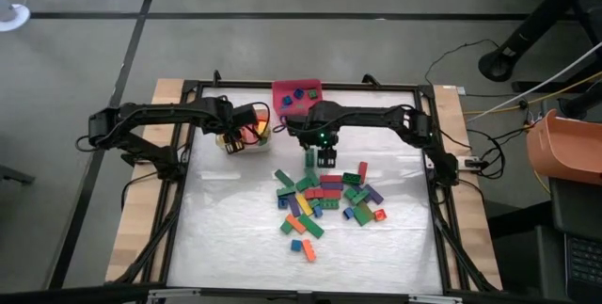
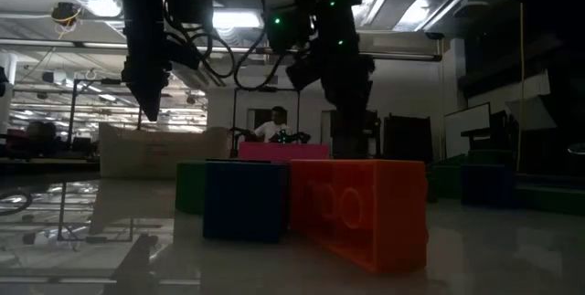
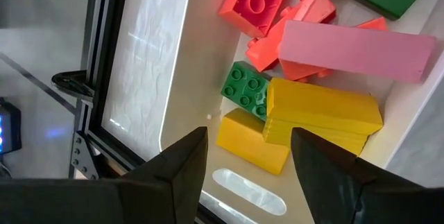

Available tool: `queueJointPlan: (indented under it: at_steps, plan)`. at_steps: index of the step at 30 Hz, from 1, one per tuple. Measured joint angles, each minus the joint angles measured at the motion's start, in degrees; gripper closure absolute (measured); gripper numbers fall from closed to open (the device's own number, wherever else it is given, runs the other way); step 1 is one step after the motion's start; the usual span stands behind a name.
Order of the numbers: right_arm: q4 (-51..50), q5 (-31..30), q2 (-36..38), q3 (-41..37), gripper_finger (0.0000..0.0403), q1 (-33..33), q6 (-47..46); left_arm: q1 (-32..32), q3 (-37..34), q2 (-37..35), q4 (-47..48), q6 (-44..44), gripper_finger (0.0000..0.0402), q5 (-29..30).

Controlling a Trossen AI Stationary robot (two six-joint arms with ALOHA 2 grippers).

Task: Sort blocks by size
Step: Put the large green game piece into the white bin

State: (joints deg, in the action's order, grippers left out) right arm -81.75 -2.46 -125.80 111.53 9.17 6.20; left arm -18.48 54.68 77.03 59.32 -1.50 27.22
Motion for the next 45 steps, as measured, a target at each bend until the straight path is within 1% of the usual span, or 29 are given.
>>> queueJointPlan:
  at_steps: [4,8,11,14,17,19,22,25,27,33,37,41,45]
  plan:
    - [-2.13,-1.44,1.43,0.00,0.0171,0.03,5.30,0.00,0.00,0.00,-0.06,0.00,0.0206,0.00]
    - [-3.21,-2.15,3.74,-0.90,0.0171,1.34,8.40,0.00,0.00,0.00,-0.02,0.00,0.0206,-0.01]
    - [-3.17,-2.49,6.85,-5.01,0.0171,3.08,8.90,0.00,0.00,0.00,-0.02,0.00,0.0206,0.00]
    - [-1.76,-2.53,11.50,-12.30,0.0171,4.98,7.93,0.00,0.00,0.00,-0.03,0.00,0.0206,0.00]
    - [2.40,-2.31,17.74,-22.15,0.0171,6.51,3.81,0.00,0.00,0.00,-0.04,0.00,0.0206,0.00]
    - [7.45,-0.79,22.30,-28.76,0.0171,7.25,-1.32,0.00,0.00,0.00,-0.14,0.00,0.0206,0.00]
    - [19.93,2.25,28.26,-36.57,0.0171,7.41,-12.71,0.00,0.00,0.00,-0.31,0.00,0.0205,0.00]
    - [32.73,3.41,31.37,-41.01,0.0171,6.03,-23.74,0.00,0.00,0.00,-0.46,0.00,0.0205,0.00]
    - [37.99,2.48,31.52,-42.17,0.0171,5.12,-27.34,0.00,0.00,0.00,-0.55,0.00,0.0205,0.00]
    - [47.53,-3.66,27.92,-42.38,0.0171,1.67,-30.27,0.00,0.00,0.00,-1.65,0.00,0.0205,0.00]
    - [54.27,-4.54,25.19,-42.38,0.0171,0.27,-36.31,0.00,0.00,0.00,-1.82,0.00,0.0205,0.00]
    - [56.55,-4.77,23.00,-42.38,0.0171,-1.09,-41.41,0.00,0.02,0.02,-1.80,0.00,0.0205,0.00]
    - [57.08,-8.64,21.80,-42.38,0.0171,-3.49,-46.67,0.00,0.02,0.02,-1.85,0.00,0.0205,0.00]
